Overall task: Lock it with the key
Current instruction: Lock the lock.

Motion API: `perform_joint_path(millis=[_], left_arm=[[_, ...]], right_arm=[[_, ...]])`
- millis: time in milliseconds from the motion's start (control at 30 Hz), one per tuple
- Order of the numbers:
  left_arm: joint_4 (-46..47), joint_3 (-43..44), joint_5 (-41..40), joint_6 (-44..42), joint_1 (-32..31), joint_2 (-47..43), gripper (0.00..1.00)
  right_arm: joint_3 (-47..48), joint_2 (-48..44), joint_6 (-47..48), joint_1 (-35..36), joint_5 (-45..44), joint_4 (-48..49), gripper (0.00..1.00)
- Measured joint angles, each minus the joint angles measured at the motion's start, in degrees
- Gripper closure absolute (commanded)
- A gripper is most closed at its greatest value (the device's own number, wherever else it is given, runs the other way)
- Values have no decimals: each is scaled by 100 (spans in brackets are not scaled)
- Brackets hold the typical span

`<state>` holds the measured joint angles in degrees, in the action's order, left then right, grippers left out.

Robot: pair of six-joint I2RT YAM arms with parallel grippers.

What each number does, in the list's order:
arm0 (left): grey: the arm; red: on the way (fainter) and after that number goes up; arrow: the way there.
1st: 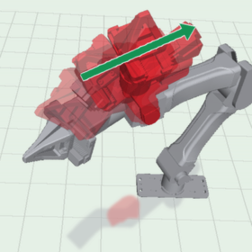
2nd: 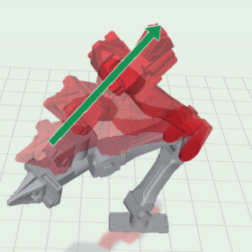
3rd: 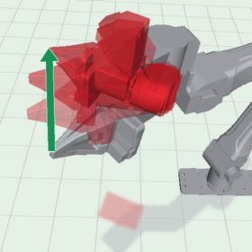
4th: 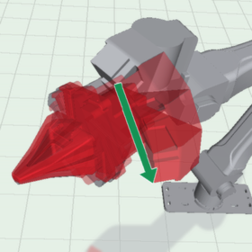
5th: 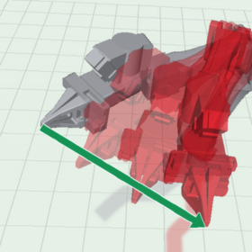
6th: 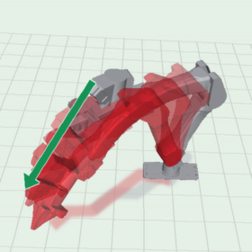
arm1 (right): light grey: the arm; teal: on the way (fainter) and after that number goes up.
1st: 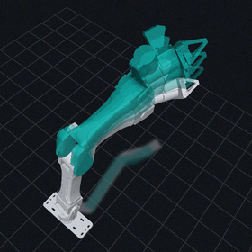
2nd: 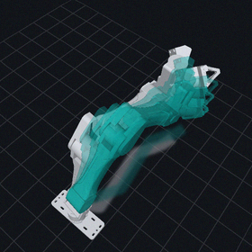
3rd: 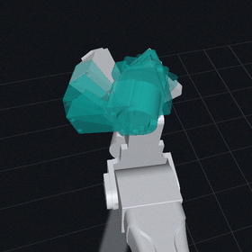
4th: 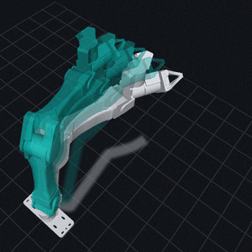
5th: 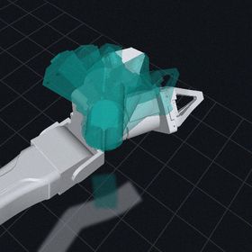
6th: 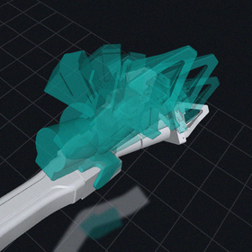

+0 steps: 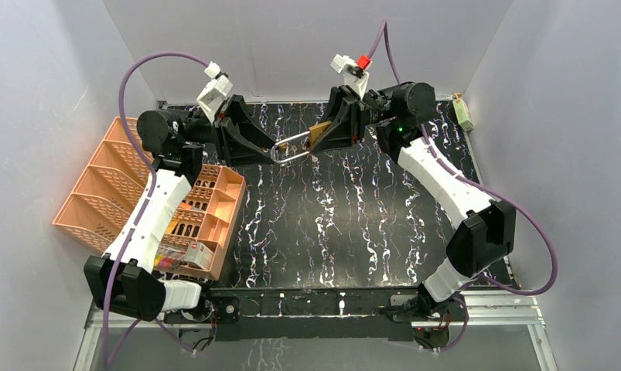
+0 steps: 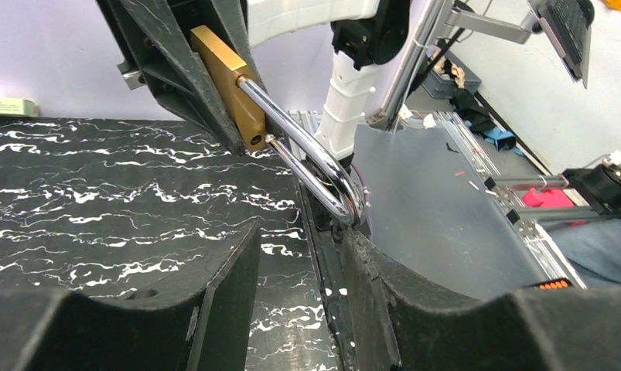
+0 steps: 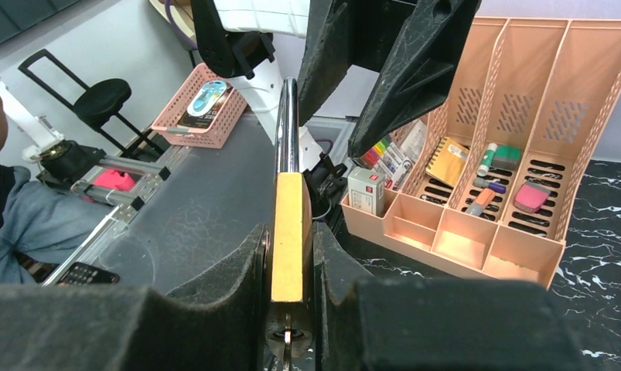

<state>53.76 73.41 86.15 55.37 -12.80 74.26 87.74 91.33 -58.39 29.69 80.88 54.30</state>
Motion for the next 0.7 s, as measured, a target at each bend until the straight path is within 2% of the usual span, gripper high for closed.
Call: perform_joint_path(millis=[200, 367, 433, 567, 600, 633, 700], left_arm=[[0, 2, 98, -35, -269, 15, 60], [4, 2, 98, -59, -361, 15, 54], [2, 2, 101, -70, -361, 15, 55], [2, 2, 109, -79, -361, 13, 74], [0, 2, 111, -81, -361, 15, 89], [-2, 2, 111, -87, -361, 15, 100], [28, 13, 122, -101, -354, 9, 100]], right_arm=[[11, 31, -63, 0, 50, 76, 100], [11, 94, -72, 0, 52, 76, 100], [11, 98, -83, 0, 55, 76, 100], [11, 98, -105, 0, 57, 79, 100], [11, 98, -107, 0, 55, 79, 100], [11, 98, -111, 0, 57, 79, 100], [11, 101, -136, -2, 83, 79, 100]])
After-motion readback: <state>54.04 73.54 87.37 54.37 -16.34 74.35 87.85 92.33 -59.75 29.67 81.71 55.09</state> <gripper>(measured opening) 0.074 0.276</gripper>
